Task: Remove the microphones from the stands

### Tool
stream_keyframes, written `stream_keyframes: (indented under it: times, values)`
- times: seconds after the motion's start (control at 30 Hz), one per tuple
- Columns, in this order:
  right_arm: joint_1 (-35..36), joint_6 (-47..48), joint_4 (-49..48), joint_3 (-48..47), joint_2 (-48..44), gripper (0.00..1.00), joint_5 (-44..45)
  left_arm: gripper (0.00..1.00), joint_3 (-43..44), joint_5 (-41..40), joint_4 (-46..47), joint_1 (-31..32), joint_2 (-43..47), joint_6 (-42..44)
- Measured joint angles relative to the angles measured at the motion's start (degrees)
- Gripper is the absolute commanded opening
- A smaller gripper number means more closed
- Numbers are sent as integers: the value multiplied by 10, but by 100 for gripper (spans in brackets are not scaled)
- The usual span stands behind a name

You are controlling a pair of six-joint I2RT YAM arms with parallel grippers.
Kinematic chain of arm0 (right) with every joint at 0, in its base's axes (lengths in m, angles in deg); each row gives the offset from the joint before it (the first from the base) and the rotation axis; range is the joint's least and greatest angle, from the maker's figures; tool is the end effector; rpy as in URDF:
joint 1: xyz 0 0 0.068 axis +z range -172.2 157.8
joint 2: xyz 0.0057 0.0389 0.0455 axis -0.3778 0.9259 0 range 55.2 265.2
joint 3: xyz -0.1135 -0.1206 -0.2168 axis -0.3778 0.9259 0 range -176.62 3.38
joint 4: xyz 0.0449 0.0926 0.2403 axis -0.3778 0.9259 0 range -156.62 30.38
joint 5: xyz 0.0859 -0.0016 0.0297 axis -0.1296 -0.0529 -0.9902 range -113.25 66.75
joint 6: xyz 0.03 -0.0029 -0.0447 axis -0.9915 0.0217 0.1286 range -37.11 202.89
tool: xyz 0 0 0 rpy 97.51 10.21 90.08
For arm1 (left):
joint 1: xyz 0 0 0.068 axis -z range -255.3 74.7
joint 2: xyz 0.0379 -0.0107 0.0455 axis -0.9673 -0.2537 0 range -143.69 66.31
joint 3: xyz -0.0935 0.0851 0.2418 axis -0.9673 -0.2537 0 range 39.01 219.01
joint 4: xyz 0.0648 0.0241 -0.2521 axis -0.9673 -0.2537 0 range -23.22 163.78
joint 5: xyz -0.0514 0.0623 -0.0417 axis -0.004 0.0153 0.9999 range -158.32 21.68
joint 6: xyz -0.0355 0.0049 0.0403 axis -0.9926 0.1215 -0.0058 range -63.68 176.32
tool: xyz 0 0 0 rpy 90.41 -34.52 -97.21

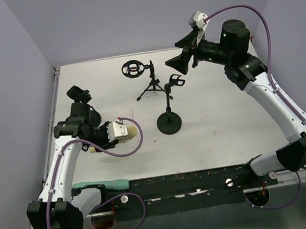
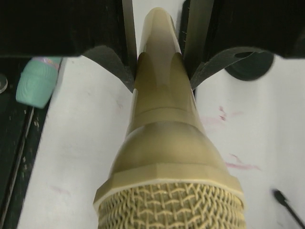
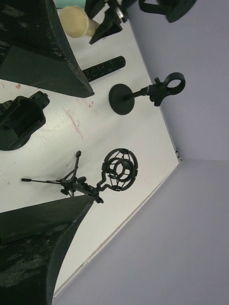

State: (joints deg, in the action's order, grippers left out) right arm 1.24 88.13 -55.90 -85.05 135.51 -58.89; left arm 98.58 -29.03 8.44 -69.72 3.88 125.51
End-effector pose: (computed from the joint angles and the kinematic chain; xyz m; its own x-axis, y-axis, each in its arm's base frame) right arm 0.2784 0.1432 0.4629 0.0367 -0.0648 -0.9972 -0.8576 0.5103 -0.0647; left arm 0.1801 -0.0403 0.3010 -0.0391 0.7307 -0.6816 0.9737 0.1810 0.1382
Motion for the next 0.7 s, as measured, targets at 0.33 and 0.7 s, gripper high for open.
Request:
stream_keyframes:
  times: [0.33, 0.7]
  values:
    - [0, 3, 20, -9, 7, 90, 5, 34, -142, -206, 14, -15, -55, 137]
    - [0, -2, 28, -12, 8, 90, 9, 61, -199, -314, 122, -18, -119, 152]
